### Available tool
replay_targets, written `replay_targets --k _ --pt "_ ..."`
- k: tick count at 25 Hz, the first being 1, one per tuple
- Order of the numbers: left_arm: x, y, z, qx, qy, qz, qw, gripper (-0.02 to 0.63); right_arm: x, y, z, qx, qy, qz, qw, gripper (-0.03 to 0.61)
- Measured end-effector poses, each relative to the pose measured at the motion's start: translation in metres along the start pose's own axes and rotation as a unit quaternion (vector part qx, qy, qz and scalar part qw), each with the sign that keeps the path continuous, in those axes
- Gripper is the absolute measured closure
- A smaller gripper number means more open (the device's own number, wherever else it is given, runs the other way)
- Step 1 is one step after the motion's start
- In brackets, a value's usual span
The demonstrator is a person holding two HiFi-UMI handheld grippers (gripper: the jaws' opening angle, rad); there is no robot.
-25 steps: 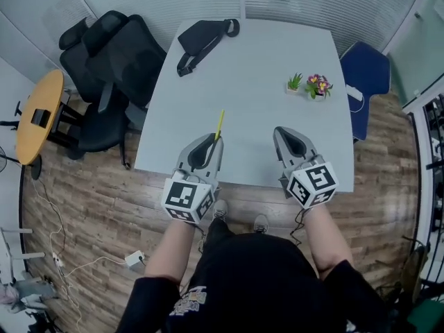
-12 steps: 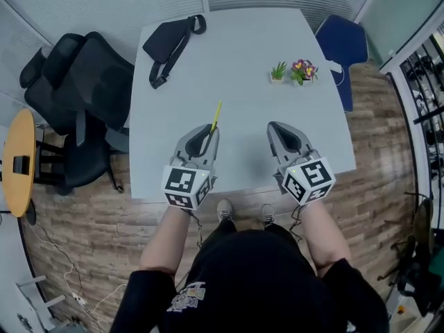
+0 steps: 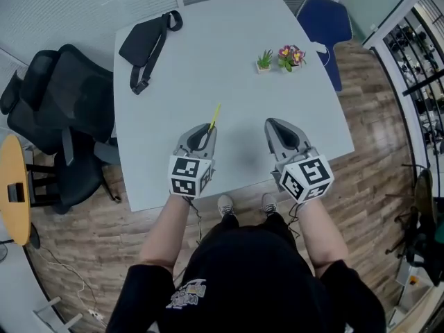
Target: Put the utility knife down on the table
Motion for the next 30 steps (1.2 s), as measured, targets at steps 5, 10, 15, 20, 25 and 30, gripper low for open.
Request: replay_targets --k 5,10,15,20,25,30 --pt "-0.017 -0.028 -0.023 -0.05 0.001 0.003 0.9988 0.563 -0.004 -0.007 0.001 -0.009 -0.014 -0.008 1.0 0.574" --pt "-0.036 -0.06 -0.043 -0.106 0.009 0.005 0.9943 0.563 -0.01 -0.017 -0.001 -0.021 -0.021 -0.014 0.999 0.574" --pt "-0.052 -0.089 -0.057 -0.154 0.02 0.004 0.9879 0.563 -0.017 -0.027 -0.003 -0.035 -0.023 -0.019 0.999 0.574" --pt "-0.064 -0.113 -0.07 -0.196 0.033 -0.006 0.98 0.563 -0.022 -0.034 -0.004 -0.048 -0.021 -0.022 0.998 0.574" --pt "-0.067 -0.125 -0.077 -0.212 0.034 -0.017 0.9765 0.563 -0.023 -0.038 -0.002 -0.057 -0.023 -0.023 0.998 0.574" --pt "-0.067 -0.135 -0.081 -0.235 0.039 -0.013 0.9712 0.561 -0.021 -0.04 -0.001 -0.06 -0.026 -0.025 0.998 0.574"
Point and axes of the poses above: the fingertips, and each gripper's own axes: z backward along the fingers, x to its right, y out of its top, the point moved 7 cm from there along z, backward along the fingers, and after that the axes turned 15 degrees about z, right-handed, at the moved point
